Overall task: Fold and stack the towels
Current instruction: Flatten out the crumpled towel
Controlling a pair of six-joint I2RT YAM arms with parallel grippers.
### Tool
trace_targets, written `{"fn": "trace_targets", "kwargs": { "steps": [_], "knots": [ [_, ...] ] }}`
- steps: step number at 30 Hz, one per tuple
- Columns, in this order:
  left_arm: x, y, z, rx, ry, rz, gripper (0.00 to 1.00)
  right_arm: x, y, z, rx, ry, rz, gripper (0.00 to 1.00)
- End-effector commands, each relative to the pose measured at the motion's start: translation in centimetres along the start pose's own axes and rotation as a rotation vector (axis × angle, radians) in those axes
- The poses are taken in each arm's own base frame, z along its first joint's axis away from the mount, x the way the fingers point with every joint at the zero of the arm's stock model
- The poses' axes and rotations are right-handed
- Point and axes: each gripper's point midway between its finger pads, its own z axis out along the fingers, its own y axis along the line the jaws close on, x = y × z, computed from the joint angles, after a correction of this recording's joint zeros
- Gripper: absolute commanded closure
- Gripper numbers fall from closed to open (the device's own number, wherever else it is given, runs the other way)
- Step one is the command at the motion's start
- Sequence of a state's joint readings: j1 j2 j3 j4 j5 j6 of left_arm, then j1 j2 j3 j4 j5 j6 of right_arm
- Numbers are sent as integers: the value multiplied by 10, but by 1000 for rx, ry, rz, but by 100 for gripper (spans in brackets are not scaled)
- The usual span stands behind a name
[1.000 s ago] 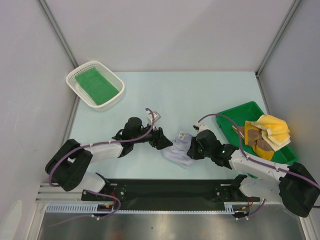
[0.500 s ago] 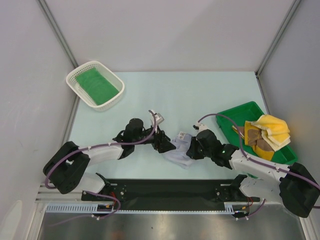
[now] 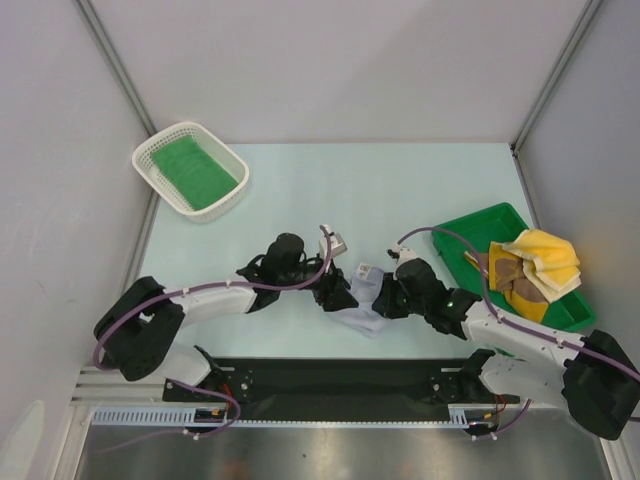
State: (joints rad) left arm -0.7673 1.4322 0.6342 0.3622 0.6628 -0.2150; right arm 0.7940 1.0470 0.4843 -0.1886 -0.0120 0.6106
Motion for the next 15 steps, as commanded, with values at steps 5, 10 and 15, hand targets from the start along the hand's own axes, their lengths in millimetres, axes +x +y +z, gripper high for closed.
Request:
{"fn": "trace_targets", "kwargs": {
  "steps": [5, 10, 15],
  "knots": [
    [-5, -5, 3, 31, -1, 83, 37, -12, 10, -6, -43, -40, 9, 85],
    [-3, 6, 7, -17, 19, 71, 85, -14, 14, -8, -60, -31, 5, 75],
    [-7, 35, -7, -228, 17, 62, 100, -39, 9, -21, -35, -97, 14, 47]
  ]
}}
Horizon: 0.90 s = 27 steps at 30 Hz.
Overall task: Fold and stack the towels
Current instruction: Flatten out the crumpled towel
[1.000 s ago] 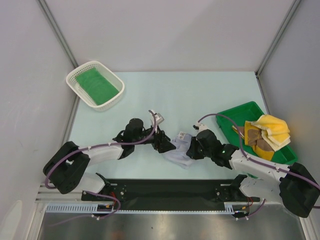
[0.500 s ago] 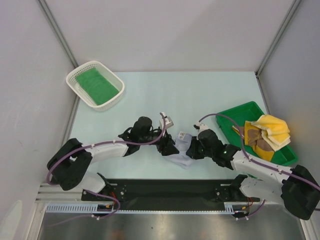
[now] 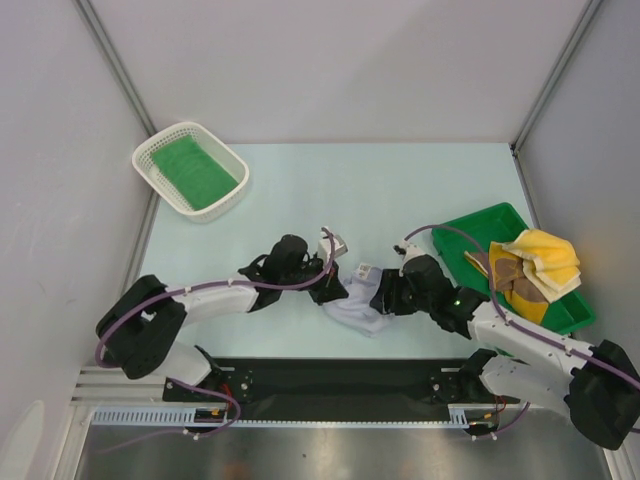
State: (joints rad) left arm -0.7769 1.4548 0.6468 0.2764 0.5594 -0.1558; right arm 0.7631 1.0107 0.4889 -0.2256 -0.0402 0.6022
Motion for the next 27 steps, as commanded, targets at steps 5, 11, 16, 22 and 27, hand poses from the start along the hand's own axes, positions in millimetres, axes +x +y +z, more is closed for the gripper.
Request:
{"fn": "trace_targets", "kwargs": {
  "steps": [5, 11, 16, 22, 27],
  "knots": [
    [1, 16, -32, -203, -80, -23, 100, -59, 0, -8, -34, -130, 43, 50],
    [8, 23, -40, -263, -99, -41, 100, -82, -1, 14, -103, -111, 9, 55],
    [12, 27, -38, -274, -99, -58, 100, -73, -4, 35, -124, -5, -7, 53],
    [6, 37, -40, -334, -110, -62, 100, -67, 3, 39, -173, 30, 1, 65],
    [-76, 34, -45, -361, -179, 42, 100, -112, 15, 17, -160, -62, -16, 100]
  ]
}}
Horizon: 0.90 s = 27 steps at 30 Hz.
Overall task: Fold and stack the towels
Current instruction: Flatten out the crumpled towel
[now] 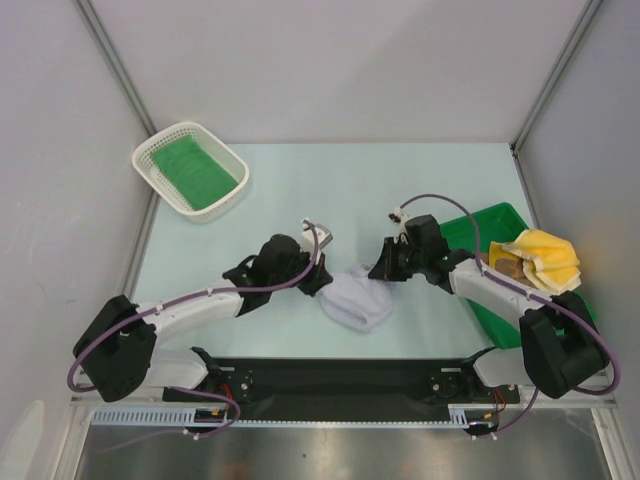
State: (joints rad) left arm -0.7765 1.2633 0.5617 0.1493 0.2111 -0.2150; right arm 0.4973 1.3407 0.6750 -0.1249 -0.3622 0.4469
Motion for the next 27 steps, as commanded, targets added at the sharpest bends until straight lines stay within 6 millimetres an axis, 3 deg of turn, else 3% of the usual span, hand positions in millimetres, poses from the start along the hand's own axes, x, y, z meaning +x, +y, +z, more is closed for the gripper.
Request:
{"fn": "trace_targets", "kwargs": {
  "steps": [1, 2, 4, 5, 7, 8, 12, 14, 18, 22, 27],
  "knots": [
    [-88, -8, -3, -17, -126, 113, 100, -60, 30, -30, -32, -143, -54, 100],
    [-129, -14, -10, -18, -191, 135, 100, -85, 38, -49, -3, -228, -66, 100],
    [-148, -14, -14, -24, -178, 149, 100, -97, 37, -69, 43, -274, -48, 100],
    [-175, -20, -19, -19, -218, 165, 100, -107, 39, -79, 58, -310, -45, 100],
    [-187, -20, -23, -34, -212, 184, 100, -115, 50, -101, 34, -369, -55, 100],
    [-202, -23, -28, -37, -235, 195, 100, -119, 54, -109, 29, -393, -59, 100],
    [-211, -19, -36, -64, -225, 222, 100, -135, 56, -143, 84, -505, -67, 100],
    [-212, -16, -39, -74, -225, 219, 100, -138, 53, -148, 100, -519, -66, 100],
    [-204, -13, -42, -82, -193, 205, 100, -131, 45, -142, 116, -475, -43, 100],
    [-191, -18, -43, -45, -160, 201, 100, -103, 35, -127, 108, -385, -19, 100],
    [-176, -20, -38, -14, -128, 193, 100, -95, 30, -132, 122, -387, -13, 100]
  ]
}}
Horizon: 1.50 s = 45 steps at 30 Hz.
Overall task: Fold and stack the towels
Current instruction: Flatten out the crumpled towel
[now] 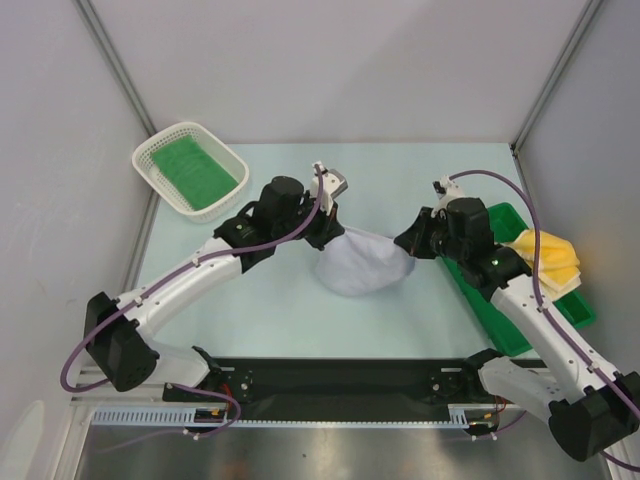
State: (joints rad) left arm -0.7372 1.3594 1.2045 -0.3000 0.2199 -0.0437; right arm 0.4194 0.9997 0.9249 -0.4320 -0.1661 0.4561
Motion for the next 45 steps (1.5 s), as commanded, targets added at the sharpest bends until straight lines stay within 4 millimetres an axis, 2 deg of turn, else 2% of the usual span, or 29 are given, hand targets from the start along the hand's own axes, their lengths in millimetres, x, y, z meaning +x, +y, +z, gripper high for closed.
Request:
{"fn": "trace_targets", "kwargs": {
  "steps": [1, 4, 7, 8, 9, 11, 12, 14, 15, 18, 19, 20, 25, 26, 34, 38, 40, 43, 45],
  "knots": [
    [-6, 3, -7, -4, -17, 19, 100, 0, -8, -11, 36, -6, -4, 100],
    [-5, 5, -5, -10, -12, 14, 100, -1, -13, -10, 58, 4, -4, 100],
    [-7, -2, -6, 28, -19, 2, 100, 8, -22, -5, 104, 44, 15, 97],
    [-6, -5, -4, 48, -14, 1, 100, 11, -25, -3, 113, 60, 8, 91],
    [-6, -8, -3, 71, -13, 8, 100, 16, -20, -2, 78, 88, -15, 78],
    [-1, -20, 0, 149, -13, 24, 100, 13, -10, -4, -1, 82, -101, 69],
    [2, -22, 3, 177, -14, 31, 100, 3, 9, -8, -99, 46, -136, 63],
    [3, -35, 2, 297, -24, 23, 100, -14, 34, -19, -219, -36, -214, 60],
    [4, -41, 3, 349, -20, 9, 100, -29, 47, -22, -283, -106, -288, 59],
    [1, -52, 0, 444, -29, 24, 100, -36, 69, -27, -418, -161, -427, 56],
    [2, -55, 0, 465, -22, 26, 100, -27, 81, -31, -516, -135, -473, 54],
    [0, -57, -1, 485, -26, 28, 100, -23, 84, -25, -554, -113, -503, 50],
    [-3, -66, -3, 556, -11, 54, 100, -6, 84, -7, -657, -22, -617, 48],
    [2, -65, -1, 562, 10, 47, 100, -4, 88, -6, -695, -9, -626, 48],
    [4, -68, 0, 590, 22, 55, 100, 2, 98, 1, -795, -66, -751, 47],
    [2, -67, 2, 590, 26, 55, 100, 19, 103, -4, -853, -12, -756, 45],
    [1, -67, 3, 590, 25, 56, 100, 27, 103, -1, -855, 12, -766, 45],
    [-3, -68, 3, 596, 17, 57, 100, 38, 102, 4, -861, 60, -761, 47],
    [-4, -69, 2, 601, 17, 55, 100, 39, 103, 6, -854, 61, -752, 57]
  ]
}}
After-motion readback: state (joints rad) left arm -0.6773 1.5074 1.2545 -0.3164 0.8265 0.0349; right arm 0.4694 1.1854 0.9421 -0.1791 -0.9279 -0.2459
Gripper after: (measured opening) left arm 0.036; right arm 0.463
